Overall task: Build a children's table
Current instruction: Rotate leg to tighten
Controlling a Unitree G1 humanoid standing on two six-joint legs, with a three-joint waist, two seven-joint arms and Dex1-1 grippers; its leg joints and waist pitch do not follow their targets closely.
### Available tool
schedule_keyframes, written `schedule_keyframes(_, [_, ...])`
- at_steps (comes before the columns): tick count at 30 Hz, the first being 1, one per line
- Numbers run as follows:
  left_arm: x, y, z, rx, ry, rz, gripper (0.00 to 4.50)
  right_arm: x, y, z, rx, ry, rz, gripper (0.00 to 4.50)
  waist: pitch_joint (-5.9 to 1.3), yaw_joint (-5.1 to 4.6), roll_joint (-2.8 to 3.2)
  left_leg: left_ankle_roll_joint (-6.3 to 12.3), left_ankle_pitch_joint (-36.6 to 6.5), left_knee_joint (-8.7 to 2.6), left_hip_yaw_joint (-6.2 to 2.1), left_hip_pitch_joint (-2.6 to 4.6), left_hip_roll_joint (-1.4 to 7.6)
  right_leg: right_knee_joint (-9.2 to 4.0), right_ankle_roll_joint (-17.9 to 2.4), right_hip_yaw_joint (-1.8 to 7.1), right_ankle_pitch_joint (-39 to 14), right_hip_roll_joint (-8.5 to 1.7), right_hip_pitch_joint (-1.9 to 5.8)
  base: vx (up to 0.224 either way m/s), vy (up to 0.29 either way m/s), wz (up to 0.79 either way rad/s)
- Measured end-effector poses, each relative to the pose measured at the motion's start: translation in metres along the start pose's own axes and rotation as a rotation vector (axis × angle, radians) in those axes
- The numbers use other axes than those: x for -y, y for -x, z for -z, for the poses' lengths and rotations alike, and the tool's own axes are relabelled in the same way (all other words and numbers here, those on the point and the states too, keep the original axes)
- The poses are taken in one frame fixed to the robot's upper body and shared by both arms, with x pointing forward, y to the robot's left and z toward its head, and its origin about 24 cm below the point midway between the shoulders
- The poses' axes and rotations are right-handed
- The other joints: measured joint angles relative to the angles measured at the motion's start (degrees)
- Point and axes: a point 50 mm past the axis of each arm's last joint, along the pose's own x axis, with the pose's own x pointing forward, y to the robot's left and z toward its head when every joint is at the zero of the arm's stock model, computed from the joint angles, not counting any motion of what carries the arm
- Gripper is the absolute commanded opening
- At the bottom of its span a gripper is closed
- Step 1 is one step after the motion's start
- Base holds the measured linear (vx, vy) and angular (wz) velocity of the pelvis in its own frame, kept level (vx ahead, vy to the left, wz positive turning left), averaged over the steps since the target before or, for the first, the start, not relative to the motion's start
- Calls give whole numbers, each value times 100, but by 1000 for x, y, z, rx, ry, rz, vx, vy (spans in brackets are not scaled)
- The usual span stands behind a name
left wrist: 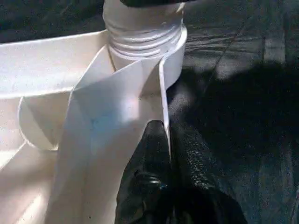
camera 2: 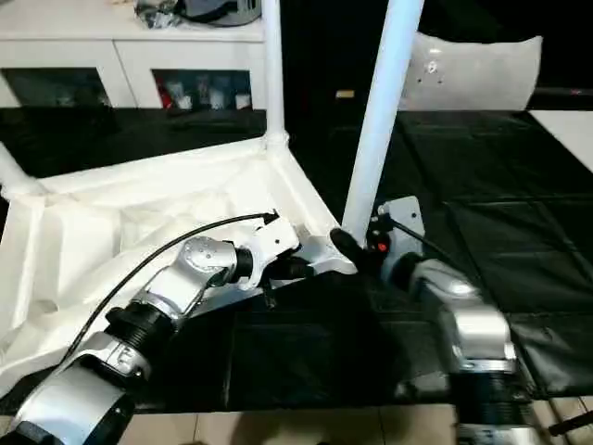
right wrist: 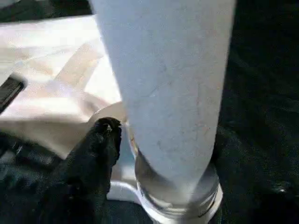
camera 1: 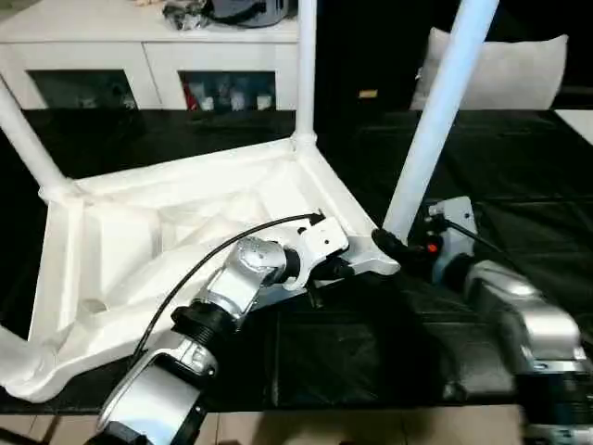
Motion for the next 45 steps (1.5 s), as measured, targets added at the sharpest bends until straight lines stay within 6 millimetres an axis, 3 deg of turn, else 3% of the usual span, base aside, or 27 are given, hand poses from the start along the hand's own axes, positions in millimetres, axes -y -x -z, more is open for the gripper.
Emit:
schedule_keyframes(4, [-1,14,7,3,-71,88,0,7,18,0,-50,77,-144,383,5,141,5,1,0,16,4,0,0,56,-5,0,-35,-9,-24,0,0,0])
schedule_keyframes(11, [1,34,16,-10,-146,253,0,10,39,-8,-132,207,-385,412,5,286,3,1,-2,46,5,12,0,59,-6,3,-28,-13,-18,0,0,0])
schedule_keyframes(19, [7,43,19,-26,-231,407,0,-1,47,-3,-209,221,-660,340,5,470,3,2,-1,52,7,12,4,72,-6,3,-27,-16,-17,0,0,0])
schedule_keyframes(32, [10,47,19,-29,-274,490,0,-9,47,2,-225,183,-769,213,4,512,1,2,-1,58,8,10,3,72,-5,5,-27,-19,-13,0,0,0])
schedule_keyframes(38, [11,45,18,-20,-224,488,0,-11,48,5,-199,140,-736,197,4,519,1,2,-1,56,9,13,4,73,-5,4,-27,-18,-12,0,0,0])
schedule_keyframes(45, [1,40,19,-42,-58,336,0,-14,35,7,-130,56,-515,196,-1,374,9,-44,6,57,15,20,4,77,-5,4,-23,-18,1,0,0,0])
